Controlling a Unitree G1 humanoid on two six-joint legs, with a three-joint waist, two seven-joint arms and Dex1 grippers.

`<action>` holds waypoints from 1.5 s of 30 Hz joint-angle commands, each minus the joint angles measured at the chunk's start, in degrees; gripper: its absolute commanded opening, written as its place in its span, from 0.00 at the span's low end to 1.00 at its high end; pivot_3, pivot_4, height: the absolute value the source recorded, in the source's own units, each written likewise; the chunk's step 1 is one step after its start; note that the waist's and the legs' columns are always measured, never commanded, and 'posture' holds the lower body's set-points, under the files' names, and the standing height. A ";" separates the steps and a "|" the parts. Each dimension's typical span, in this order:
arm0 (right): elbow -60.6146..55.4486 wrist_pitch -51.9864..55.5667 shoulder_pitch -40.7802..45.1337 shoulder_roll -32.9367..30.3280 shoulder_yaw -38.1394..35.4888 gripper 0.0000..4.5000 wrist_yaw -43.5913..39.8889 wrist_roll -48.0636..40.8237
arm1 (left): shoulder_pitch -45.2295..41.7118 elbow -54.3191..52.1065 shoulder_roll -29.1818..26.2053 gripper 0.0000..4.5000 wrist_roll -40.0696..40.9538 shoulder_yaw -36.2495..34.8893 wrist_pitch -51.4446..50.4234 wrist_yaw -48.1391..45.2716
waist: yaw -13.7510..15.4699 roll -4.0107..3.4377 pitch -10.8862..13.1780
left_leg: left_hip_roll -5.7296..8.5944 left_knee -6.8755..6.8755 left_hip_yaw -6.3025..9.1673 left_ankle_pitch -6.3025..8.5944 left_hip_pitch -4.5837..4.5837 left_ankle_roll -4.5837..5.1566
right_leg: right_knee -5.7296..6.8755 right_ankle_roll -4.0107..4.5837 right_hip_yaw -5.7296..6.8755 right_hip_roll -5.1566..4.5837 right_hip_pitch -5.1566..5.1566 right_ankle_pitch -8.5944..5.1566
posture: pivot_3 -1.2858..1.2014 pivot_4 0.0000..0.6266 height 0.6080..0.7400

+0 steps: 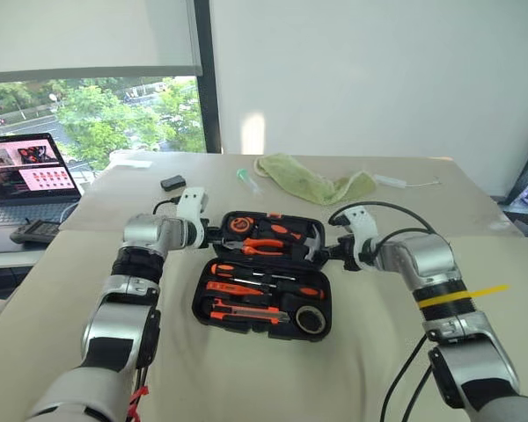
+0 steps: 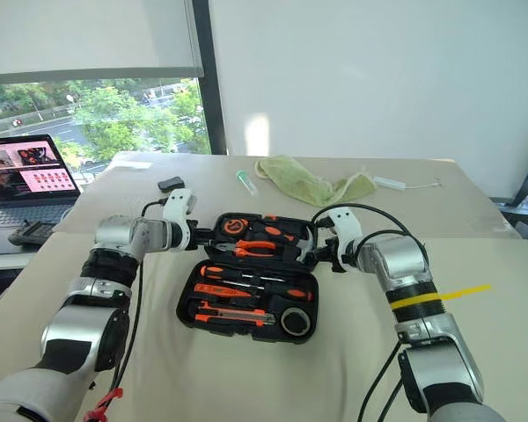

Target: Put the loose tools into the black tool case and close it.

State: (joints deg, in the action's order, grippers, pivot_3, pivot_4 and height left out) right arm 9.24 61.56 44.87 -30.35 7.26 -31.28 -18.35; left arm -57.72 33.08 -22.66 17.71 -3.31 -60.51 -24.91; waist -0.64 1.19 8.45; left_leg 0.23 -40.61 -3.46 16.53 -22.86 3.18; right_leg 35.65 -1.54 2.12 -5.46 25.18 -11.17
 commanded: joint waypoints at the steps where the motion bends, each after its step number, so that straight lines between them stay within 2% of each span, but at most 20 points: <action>1: -7.70 1.42 -3.11 -0.81 0.21 0.00 -2.46 -1.73 | 3.58 -6.96 0.09 0.00 1.77 -0.83 -7.15 0.18 | -0.04 0.00 0.00 | 0.00 0.00 0.01 0.01 -0.02 0.01 | 0.01 -0.01 0.01 -0.01 0.02 -0.01 | 0.52 0.24 1.00; 3: -11.04 1.46 -4.95 -0.99 -0.87 0.00 -2.32 -2.21 | 5.61 -11.78 0.21 0.00 3.07 -2.21 -9.03 0.28 | -0.05 0.00 0.00 | 0.01 0.00 0.00 0.04 -0.04 0.00 | -0.01 -0.02 0.01 0.00 0.04 -0.02 | 0.52 0.24 1.00; 8: -22.29 -7.99 -12.53 -2.26 -2.69 0.00 -2.06 -0.41 | 13.84 -28.34 -0.21 0.00 5.82 -4.42 -4.03 -1.86 | 0.03 0.00 0.00 | -0.02 0.05 0.01 0.05 -0.07 -0.01 | -0.09 -0.03 -0.01 -0.01 0.07 -0.02 | 0.52 0.24 1.00; 13: -30.96 -15.44 -19.11 -3.10 -3.80 0.00 -0.94 1.97 | 25.14 -43.94 -2.63 0.00 7.66 -3.27 9.19 -10.12 | 0.05 -0.01 0.00 | -0.03 0.04 -0.01 0.05 -0.19 -0.03 | -0.30 -0.02 -0.05 -0.01 0.12 -0.02 | 0.52 0.24 1.00; 15: -33.01 -20.68 -22.20 -3.41 -3.52 0.00 0.14 4.66 | 29.40 -47.51 -4.69 0.00 5.01 -1.00 17.78 -13.35 | 0.14 -0.01 0.00 | -0.03 0.04 -0.02 0.05 -0.24 -0.04 | -0.32 -0.01 -0.07 -0.01 0.18 -0.02 | 0.52 0.24 1.00; 20: -35.75 -30.10 -27.08 -3.36 -3.94 0.00 2.07 9.19 | 35.69 -48.13 -6.72 0.00 0.67 0.58 35.37 -18.08 | 0.76 -0.01 0.01 | -0.02 -0.03 -0.04 0.04 -0.27 -0.04 | -0.52 0.05 -0.04 -0.02 0.17 0.01 | 0.52 0.24 1.00; 23: -38.09 -35.33 -30.81 -4.02 -4.88 0.00 4.06 12.87 | 41.37 -44.61 -10.97 0.00 -6.63 2.16 53.44 -21.68 | 1.04 -0.01 0.01 | -0.03 -0.12 -0.04 0.05 -0.26 -0.02 | -0.55 0.09 -0.03 -0.02 0.16 0.03 | 0.52 0.24 1.00; 28: -43.37 -46.64 -39.58 -9.20 -4.38 0.00 3.50 20.95 | 45.02 -37.51 -14.26 0.00 -12.06 2.44 73.36 -23.43 | 1.53 -0.06 0.03 | -0.04 -0.11 -0.07 0.10 -0.19 0.06 | -0.55 0.14 0.03 -0.08 0.13 0.02 | 0.52 0.24 1.00; 33: -45.82 -57.36 -50.91 -14.03 -6.87 0.00 3.32 27.25 | 48.68 -31.14 -16.59 0.00 -13.35 1.25 83.75 -24.29 | 1.52 -0.11 0.00 | -0.04 -0.15 -0.11 0.32 0.02 0.44 | -0.53 0.14 0.05 -0.10 -0.11 0.02 | 0.52 0.24 1.00; 38: -46.59 -64.36 -60.57 -15.61 -11.98 0.00 3.39 29.82 | 52.40 -24.82 -20.86 0.00 -8.88 -0.91 87.88 -29.17 | 1.21 -0.25 -0.08 | -0.12 -0.14 -0.15 0.36 0.45 0.50 | -0.52 0.13 0.06 -0.01 -0.48 0.00 | 0.52 0.24 1.00; 40: -46.62 -65.89 -63.95 -15.71 -13.81 0.00 3.19 31.02 | 51.82 -22.83 -20.65 0.15 -6.48 -2.89 83.14 -27.35 | 1.14 -0.32 -0.11 | -0.18 -0.10 -0.18 0.46 0.87 0.65 | -0.57 0.13 0.05 0.01 -0.89 -0.05 | 0.52 0.24 1.00; 42: -47.75 -65.24 -68.02 -16.32 -15.15 0.18 0.65 30.53 | 51.67 -21.53 -21.52 0.29 -4.05 -3.52 79.91 -29.26 | 1.21 -0.36 -0.11 | -0.18 -0.10 -0.25 0.52 0.97 0.71 | -0.58 0.09 0.01 -0.01 -0.96 -0.15 | 0.52 0.24 1.00; 43: -49.05 -63.56 -69.85 -16.08 -16.58 0.23 -0.66 29.25 | 51.72 -20.92 -21.94 0.37 -2.66 -4.11 77.62 -30.04 | 1.27 -0.30 -0.08 | -0.18 -0.13 -0.26 0.52 0.93 0.71 | -0.54 0.03 0.02 0.00 -0.94 -0.19 | 0.52 0.24 1.00; 45: -51.22 -60.42 -72.99 -16.01 -19.51 0.24 -3.43 26.61 | 52.51 -20.17 -23.10 0.57 -0.71 -4.67 74.26 -32.91 | 1.62 -0.15 -0.05 | -0.19 -0.17 -0.15 0.51 0.89 0.70 | -0.55 0.02 0.06 0.02 -0.95 -0.20 | 0.52 0.24 1.00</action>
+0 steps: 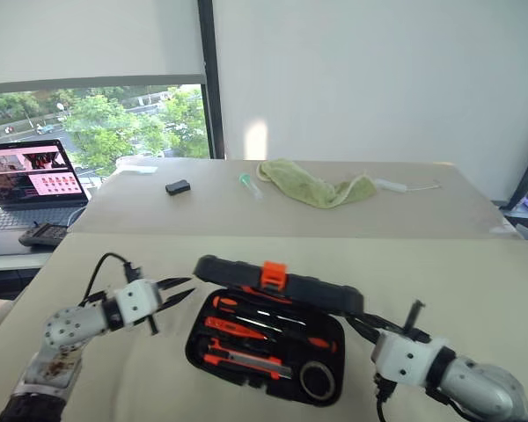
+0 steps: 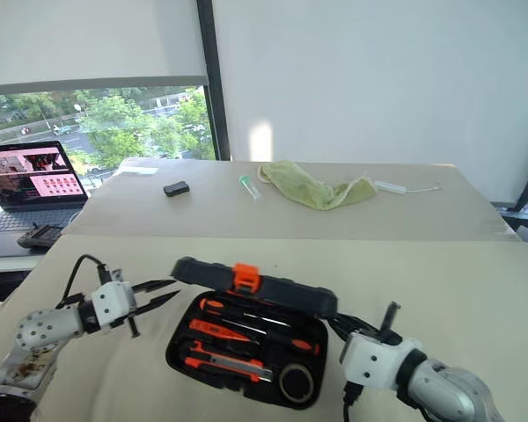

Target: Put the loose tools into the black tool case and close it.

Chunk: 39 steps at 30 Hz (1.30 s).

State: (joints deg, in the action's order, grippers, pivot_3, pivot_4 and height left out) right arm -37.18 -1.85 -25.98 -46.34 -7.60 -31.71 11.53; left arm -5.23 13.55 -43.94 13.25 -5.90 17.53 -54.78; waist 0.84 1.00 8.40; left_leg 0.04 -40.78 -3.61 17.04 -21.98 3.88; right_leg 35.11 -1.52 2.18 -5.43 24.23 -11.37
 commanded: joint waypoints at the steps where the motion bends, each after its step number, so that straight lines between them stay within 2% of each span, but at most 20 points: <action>1: -5.73 4.46 -4.27 0.28 -7.04 0.24 -4.60 -5.09 | 0.33 0.17 -2.31 0.62 5.10 -3.03 -6.54 -3.72 | 0.20 0.04 0.00 | -0.01 -0.05 0.02 0.00 -0.02 0.00 | 0.00 0.00 0.02 -0.01 0.00 0.00 | 0.52 0.24 1.00; 2: -6.29 5.33 -5.69 0.73 -8.84 0.30 -5.51 -6.29 | 0.32 1.02 -2.71 0.70 5.61 -3.57 -8.12 -4.04 | 0.24 0.04 0.00 | 0.01 -0.05 0.02 0.00 -0.04 0.00 | 0.00 0.01 0.01 -0.04 -0.01 0.01 | 0.52 0.24 1.00; 3: -6.62 5.49 -7.12 0.86 -10.21 0.34 -6.48 -6.64 | 0.03 2.00 -3.04 0.75 5.85 -3.84 -9.63 -4.39 | 0.23 0.04 0.00 | 0.01 -0.05 0.02 0.01 -0.02 0.01 | 0.00 0.01 0.00 -0.07 -0.02 0.01 | 0.52 0.24 1.00; 4: -6.86 4.83 -8.72 0.77 -11.06 0.38 -7.45 -6.26 | -0.62 2.85 -3.00 0.85 6.13 -4.21 -10.57 -4.49 | 0.20 0.05 -0.01 | -0.01 -0.04 0.02 0.01 -0.01 0.01 | 0.00 0.01 0.01 -0.05 -0.03 0.01 | 0.52 0.24 1.00; 5: -7.44 4.91 -10.15 0.97 -11.13 0.43 -8.26 -6.24 | -1.49 3.25 -2.70 0.90 6.25 -4.35 -11.83 -4.03 | 0.19 0.05 -0.01 | -0.02 -0.03 0.02 0.02 0.01 0.00 | 0.00 0.01 0.01 -0.04 -0.03 0.01 | 0.52 0.24 1.00; 6: -8.76 6.77 -12.13 1.06 -10.91 0.51 -9.88 -7.25 | -2.20 2.97 -2.32 0.98 6.46 -4.16 -12.81 -4.06 | 0.31 0.05 -0.01 | -0.01 -0.03 0.02 0.02 0.02 0.00 | 0.00 0.01 0.01 -0.05 -0.04 0.01 | 0.52 0.24 1.00; 8: -11.41 11.50 -14.42 2.21 -11.08 0.51 -11.83 -11.09 | -3.25 1.45 -1.39 0.98 7.21 -3.91 -15.30 -3.83 | 0.46 0.05 -0.01 | -0.01 -0.04 0.05 0.02 0.00 0.00 | 0.00 0.01 0.03 -0.03 -0.03 0.00 | 0.52 0.24 1.00; 10: -15.09 19.75 -15.93 3.73 -12.43 0.51 -13.80 -19.72 | -3.21 -3.94 -1.14 0.98 10.19 -2.81 -21.19 -5.65 | 0.36 0.08 -0.02 | -0.01 -0.04 0.04 0.02 0.00 0.00 | 0.01 0.03 0.00 -0.06 -0.02 0.01 | 0.52 0.24 1.00; 11: -15.87 22.70 -15.93 4.29 -12.85 0.42 -14.08 -22.17 | -3.18 -6.38 -1.06 0.89 11.50 -2.26 -24.05 -6.17 | 0.34 0.08 -0.02 | -0.03 -0.04 0.04 0.02 -0.01 0.00 | 0.00 0.03 0.00 -0.08 -0.03 0.02 | 0.52 0.24 1.00; 14: -16.44 27.63 -14.96 3.41 -11.93 0.29 -14.64 -23.74 | -2.91 -11.18 -1.39 0.74 12.54 -0.60 -29.39 -6.97 | 0.18 0.08 -0.02 | -0.09 -0.04 0.07 0.03 -0.02 -0.01 | -0.01 0.05 -0.01 -0.15 -0.03 0.03 | 0.52 0.24 1.00; 15: -16.30 29.74 -13.50 2.66 -10.32 0.19 -14.14 -23.36 | -2.71 -13.31 -1.74 0.63 12.42 0.52 -31.63 -7.05 | 0.14 0.08 -0.02 | -0.10 -0.03 0.08 0.03 0.01 -0.01 | 0.00 0.06 -0.01 -0.23 -0.02 0.02 | 0.52 0.24 1.00; 18: -16.42 36.64 -6.60 0.39 -4.50 0.00 -13.53 -24.83 | -1.46 -18.82 -3.22 0.38 9.87 3.94 -35.06 -7.04 | -0.18 0.08 -0.02 | -0.10 -0.02 0.07 0.05 0.02 -0.03 | 0.00 0.14 -0.02 -0.21 0.02 -0.02 | 0.52 0.24 1.00; 21: -13.85 43.44 3.26 -1.85 2.78 0.00 -13.09 -24.73 | 0.19 -23.93 -4.16 0.16 8.55 6.24 -36.25 -7.41 | -0.40 0.08 -0.01 | -0.10 0.01 0.07 0.05 0.01 -0.07 | 0.04 0.22 -0.04 -0.15 0.06 -0.06 | 0.52 0.24 1.00; 22: -12.52 44.62 7.27 -2.75 5.62 0.00 -13.68 -24.47 | 0.65 -25.81 -4.57 0.05 8.62 6.98 -38.54 -7.07 | -0.45 0.12 0.01 | -0.11 0.02 0.06 0.06 0.01 -0.11 | 0.04 0.25 -0.05 -0.08 0.09 -0.07 | 0.52 0.24 1.00; 23: -10.49 45.74 12.40 -3.06 8.50 0.00 -13.88 -24.04 | 1.16 -27.36 -5.23 0.01 7.70 8.05 -39.36 -7.05 | -0.34 0.12 0.01 | -0.12 0.02 0.07 0.06 0.01 -0.12 | 0.03 0.29 -0.03 -0.06 0.09 -0.07 | 0.52 0.24 1.00; 26: -3.95 50.55 26.28 -1.14 13.81 0.00 -11.70 -22.64 | 2.82 -30.83 -5.94 0.01 7.78 9.18 -40.83 -7.57 | -0.35 0.12 0.05 | -0.10 0.01 0.06 0.06 -0.04 -0.12 | 0.00 0.62 -0.02 -0.03 0.13 -0.24 | 0.52 0.24 1.00; 30: 6.80 53.92 43.01 2.49 20.24 0.00 -10.26 -19.67 | 4.16 -35.69 -4.97 0.01 9.94 9.14 -45.24 -6.24 | -0.51 -0.03 0.16 | -0.07 0.01 0.03 0.05 -0.12 -0.11 | 0.03 0.43 -0.06 -0.03 0.23 -0.12 | 0.52 0.24 1.00; 32: 11.95 53.88 48.56 4.24 23.04 0.00 -10.13 -18.07 | 3.55 -37.76 -3.61 0.01 10.58 9.33 -48.28 -4.60 | -0.45 -0.06 0.18 | -0.01 0.00 0.03 0.03 -0.24 -0.13 | 0.05 0.29 -0.05 0.00 0.36 -0.03 | 0.52 0.24 1.00; 36: 24.55 48.30 58.40 9.32 28.72 0.00 -11.87 -14.64 | 0.86 -40.33 -1.08 0.01 10.77 11.03 -53.81 -2.40 | 0.18 -0.07 0.18 | 0.05 0.01 0.11 0.03 -0.32 -0.13 | 0.07 0.27 0.05 0.01 0.32 -0.02 | 0.52 0.24 1.00; 39: 37.19 40.72 64.51 14.34 30.05 0.00 -11.80 -12.05 | -1.98 -40.36 1.86 0.01 10.40 12.00 -56.20 -0.42 | -0.19 -0.09 0.19 | 0.12 -0.05 0.06 -0.06 -0.24 -0.27 | -0.03 0.19 0.00 0.01 0.14 0.03 | 0.52 0.24 1.00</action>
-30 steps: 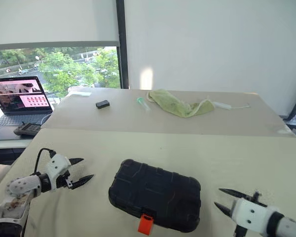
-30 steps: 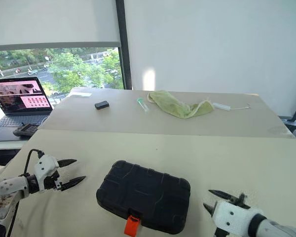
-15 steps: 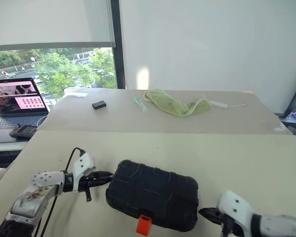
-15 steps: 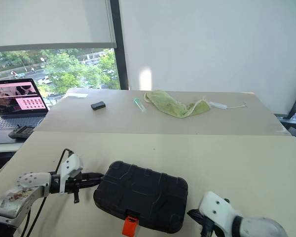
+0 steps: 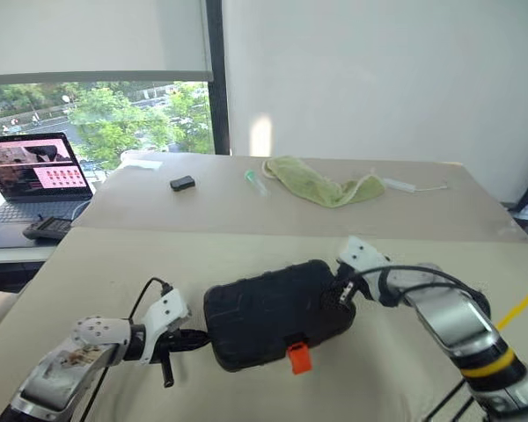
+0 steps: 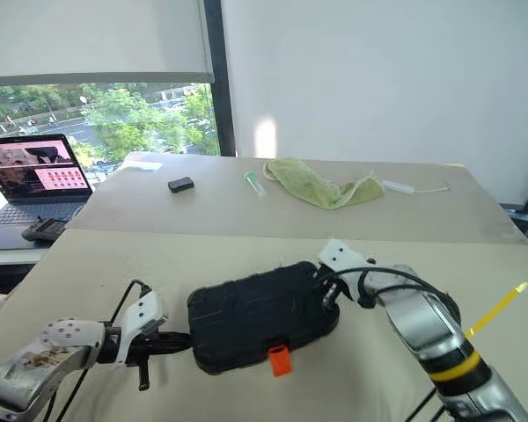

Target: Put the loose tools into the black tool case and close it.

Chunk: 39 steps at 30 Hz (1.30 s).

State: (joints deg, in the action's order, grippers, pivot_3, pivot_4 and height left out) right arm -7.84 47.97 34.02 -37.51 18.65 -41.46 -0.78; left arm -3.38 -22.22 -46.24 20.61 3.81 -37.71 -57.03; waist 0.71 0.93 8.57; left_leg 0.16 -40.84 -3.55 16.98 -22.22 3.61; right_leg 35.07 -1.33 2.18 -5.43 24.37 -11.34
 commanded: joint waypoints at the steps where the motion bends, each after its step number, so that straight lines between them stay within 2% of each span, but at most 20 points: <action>1: 12.10 -11.72 6.19 6.95 3.66 0.00 -1.65 1.13 | -4.96 -4.32 5.26 0.01 3.27 2.39 -2.19 2.55 | 0.00 -0.02 0.01 | 0.03 -0.01 -0.01 0.07 0.01 0.18 | -0.01 -0.05 -0.03 -0.02 -0.02 0.03 | 0.52 0.24 1.00; 4: 21.30 -19.27 8.81 8.33 3.29 0.00 -1.37 4.09 | -6.03 -4.81 7.00 0.01 4.75 0.81 -4.78 3.36 | 0.11 -0.02 0.01 | 0.04 -0.12 0.02 0.06 0.07 0.26 | 0.03 -0.09 -0.02 -0.03 -0.13 0.06 | 0.52 0.24 1.00; 6: 21.93 -20.83 8.50 6.47 1.22 0.00 -2.02 4.57 | -5.41 -5.93 6.82 0.01 8.22 -3.52 -8.16 3.23 | 0.06 -0.02 0.01 | 0.03 -0.11 0.03 0.02 0.09 0.21 | 0.04 -0.11 -0.02 -0.03 -0.14 0.10 | 0.52 0.24 1.00; 10: 10.30 -15.04 2.24 -1.48 -7.85 0.00 -4.35 0.98 | -5.14 -4.60 2.87 0.01 19.21 -15.98 -13.56 -1.35 | 0.41 0.02 0.04 | -0.01 -0.09 0.17 -0.17 -0.22 -0.13 | 0.08 -0.12 0.07 -0.06 0.14 0.09 | 0.52 0.24 1.00; 13: -1.92 -7.15 -4.52 -5.69 -16.71 0.00 -6.01 -4.77 | -9.86 -1.30 0.96 0.01 23.54 -19.16 -16.67 -1.10 | 0.71 -0.12 0.07 | -0.01 -0.06 0.32 -0.22 -0.45 -0.23 | 0.04 -0.15 0.13 -0.08 0.31 0.06 | 0.52 0.24 1.00; 14: -7.24 -3.52 -7.29 -6.31 -20.85 0.10 -6.42 -7.73 | -11.60 -0.41 0.09 0.00 23.66 -18.61 -16.46 -1.80 | 0.63 -0.15 0.07 | 0.02 -0.08 0.32 -0.24 -0.58 -0.23 | 0.04 -0.15 0.14 -0.09 0.31 0.06 | 0.52 0.24 1.00; 15: -14.86 1.50 -11.69 -6.73 -26.45 0.13 -6.97 -10.95 | -14.14 0.37 -0.87 0.06 23.96 -17.02 -16.33 -3.57 | 0.50 -0.17 0.07 | 0.03 -0.07 0.32 -0.23 -0.58 -0.22 | 0.04 -0.16 0.12 -0.09 0.35 0.06 | 0.52 0.24 1.00; 17: -25.54 8.15 -18.11 -7.30 -33.23 0.24 -7.53 -15.40 | -17.55 1.35 -1.95 0.15 25.25 -14.70 -16.85 -6.13 | 0.65 -0.19 0.08 | 0.03 -0.06 0.29 -0.19 -0.62 -0.15 | 0.05 -0.18 0.13 -0.05 0.38 0.07 | 0.52 0.24 1.00; 21: -42.08 20.97 -26.10 -2.01 -40.86 0.57 -5.51 -25.45 | -23.80 4.73 -0.32 0.50 20.03 -5.07 -11.77 -9.28 | 0.02 -0.15 0.09 | -0.03 -0.06 0.23 -0.05 -0.50 0.08 | 0.02 -0.18 0.00 0.10 0.28 0.07 | 0.52 0.24 1.00; 23: -46.91 25.05 -28.24 1.75 -40.99 0.71 -3.09 -28.39 | -26.40 7.38 1.54 0.66 17.12 -0.33 -8.43 -11.06 | 0.00 -0.15 0.10 | -0.03 -0.03 0.24 0.06 -0.21 0.26 | -0.04 -0.18 0.03 0.11 0.02 0.05 | 0.52 0.24 1.00; 25: -50.47 27.74 -30.46 6.52 -37.85 0.87 1.21 -29.33 | -28.46 11.17 3.46 0.81 13.26 4.34 -4.20 -13.02 | 0.00 -0.14 0.10 | -0.02 0.00 0.21 0.07 -0.01 0.26 | 0.01 -0.16 -0.03 0.11 -0.11 0.04 | 0.52 0.24 1.00; 26: -51.45 28.44 -31.68 8.00 -35.11 0.87 4.04 -28.91 | -29.51 13.44 4.39 0.90 11.42 6.30 -2.03 -14.05 | -0.09 -0.14 0.10 | -0.03 -0.02 0.21 0.05 0.01 0.22 | 0.01 -0.14 -0.03 0.15 -0.12 0.04 | 0.52 0.24 1.00; 27: -51.94 28.36 -33.34 9.60 -31.48 0.87 7.08 -27.65 | -30.22 16.52 5.36 0.95 8.47 8.67 1.59 -14.97 | -0.12 -0.15 0.10 | -0.01 -0.02 0.20 0.02 0.01 0.20 | 0.03 -0.12 -0.09 0.15 -0.10 0.05 | 0.52 0.24 1.00; 34: -46.95 26.15 -34.28 13.43 -17.94 0.87 19.39 -22.30 | -31.23 27.33 8.44 0.95 -1.14 14.62 15.69 -19.30 | -0.10 -0.15 0.09 | 0.00 -0.03 0.11 -0.04 0.06 0.12 | 0.11 -0.05 -0.22 0.19 -0.02 0.02 | 0.52 0.24 1.00; 39: -44.74 25.67 -32.42 15.55 -16.47 0.87 21.90 -22.36 | -31.10 28.40 9.38 0.95 -2.15 14.21 17.26 -20.10 | 0.04 -0.16 0.08 | 0.00 -0.07 0.12 -0.01 0.04 0.18 | 0.09 -0.06 -0.19 0.16 -0.06 0.02 | 0.52 0.24 1.00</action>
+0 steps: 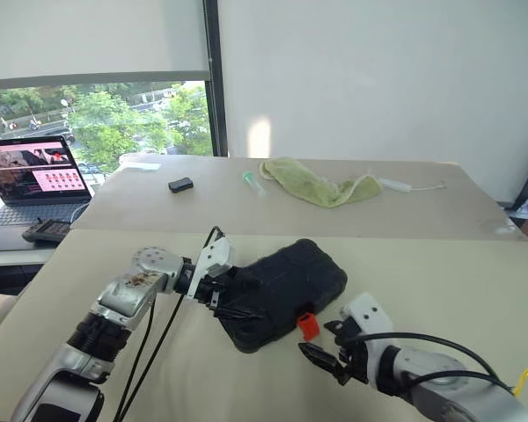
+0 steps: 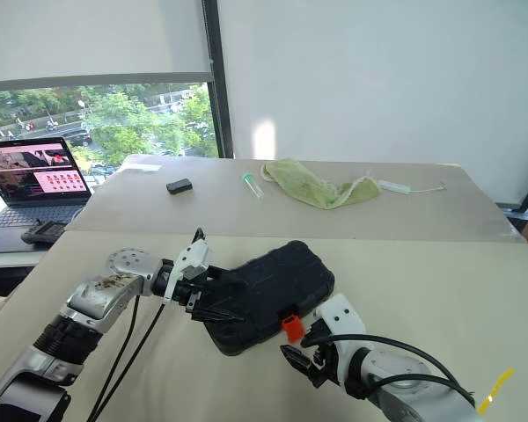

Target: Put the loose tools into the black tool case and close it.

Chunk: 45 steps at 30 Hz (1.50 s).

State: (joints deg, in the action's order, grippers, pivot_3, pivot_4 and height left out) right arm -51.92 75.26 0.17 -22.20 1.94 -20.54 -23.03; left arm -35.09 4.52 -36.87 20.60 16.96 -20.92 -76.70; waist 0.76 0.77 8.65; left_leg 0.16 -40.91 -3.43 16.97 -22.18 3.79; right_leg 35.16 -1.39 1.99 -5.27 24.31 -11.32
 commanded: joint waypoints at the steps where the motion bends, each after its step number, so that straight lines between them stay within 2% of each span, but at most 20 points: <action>1: -0.61 -1.57 1.62 0.36 0.39 0.87 0.98 -0.45 | 0.70 1.72 0.09 0.95 -2.31 0.96 0.63 -0.54 | -0.03 0.00 0.00 | 0.00 0.00 0.00 0.00 0.00 0.01 | 0.00 0.00 0.00 0.00 0.00 0.00 | 0.52 0.24 1.00; 2: -0.49 -1.48 1.83 0.36 0.43 0.87 1.28 -0.47 | 0.81 1.84 0.17 0.95 -2.50 0.82 0.82 -0.49 | -0.01 0.00 0.00 | -0.01 0.00 0.00 0.01 0.01 0.01 | 0.00 0.00 0.00 0.01 -0.01 0.00 | 0.52 0.24 1.00; 5: -0.15 -1.48 2.38 0.30 0.27 0.70 1.48 -0.79 | 1.49 2.17 0.24 0.97 -3.09 0.56 1.56 -0.20 | -0.03 0.00 0.00 | -0.02 0.00 0.03 0.01 0.01 0.02 | 0.00 -0.02 0.04 0.01 -0.01 -0.01 | 0.52 0.24 1.00; 11: 0.49 -1.81 2.82 -0.19 0.83 0.26 1.90 -0.95 | 2.28 2.18 0.34 0.97 -3.52 0.22 2.27 0.15 | -0.10 -0.01 -0.01 | -0.03 0.01 0.03 0.02 0.03 0.02 | 0.02 -0.02 0.04 0.02 -0.02 -0.01 | 0.52 0.24 1.00; 18: 0.42 -4.30 4.16 0.08 0.04 0.26 1.60 -1.56 | 3.28 2.78 0.43 0.97 -4.28 0.19 3.18 0.28 | -0.16 0.00 -0.01 | -0.05 0.01 0.03 0.01 0.08 0.02 | 0.04 -0.02 0.03 0.03 -0.04 -0.01 | 0.52 0.24 1.00; 33: 10.03 -22.01 5.35 -4.51 -0.09 0.26 -4.59 0.38 | 5.65 1.79 0.22 0.97 -7.06 2.21 5.78 -0.86 | -0.51 0.00 -0.01 | -0.08 0.02 0.01 0.00 0.15 0.00 | 0.08 -0.01 -0.04 0.07 -0.05 -0.01 | 0.52 0.24 1.00; 39: 10.05 -24.20 5.96 -6.69 -1.37 0.26 -6.84 -0.62 | 6.30 1.45 -0.41 0.97 -7.92 2.35 6.08 -0.85 | -0.57 -0.02 -0.02 | -0.08 0.06 0.01 0.00 0.15 0.00 | 0.06 -0.01 -0.05 0.07 -0.04 -0.01 | 0.52 0.24 1.00; 45: 14.38 -25.07 8.78 -7.50 1.64 0.26 -7.67 0.78 | 7.30 0.19 -0.56 0.97 -8.39 2.69 6.50 -0.69 | -0.47 -0.03 -0.03 | -0.07 0.08 -0.01 0.05 0.11 0.07 | -0.01 -0.04 -0.03 0.03 -0.04 -0.02 | 0.52 0.24 1.00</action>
State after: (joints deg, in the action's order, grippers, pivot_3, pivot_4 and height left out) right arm -37.48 54.55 6.06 -29.95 5.01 -28.95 -23.70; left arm -31.13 3.54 -36.50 16.02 15.26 -13.81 -76.23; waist 0.29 0.73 8.62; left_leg 0.09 -40.83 -3.45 17.03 -22.06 3.87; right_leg 35.14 -1.42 1.95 -5.24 24.26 -11.34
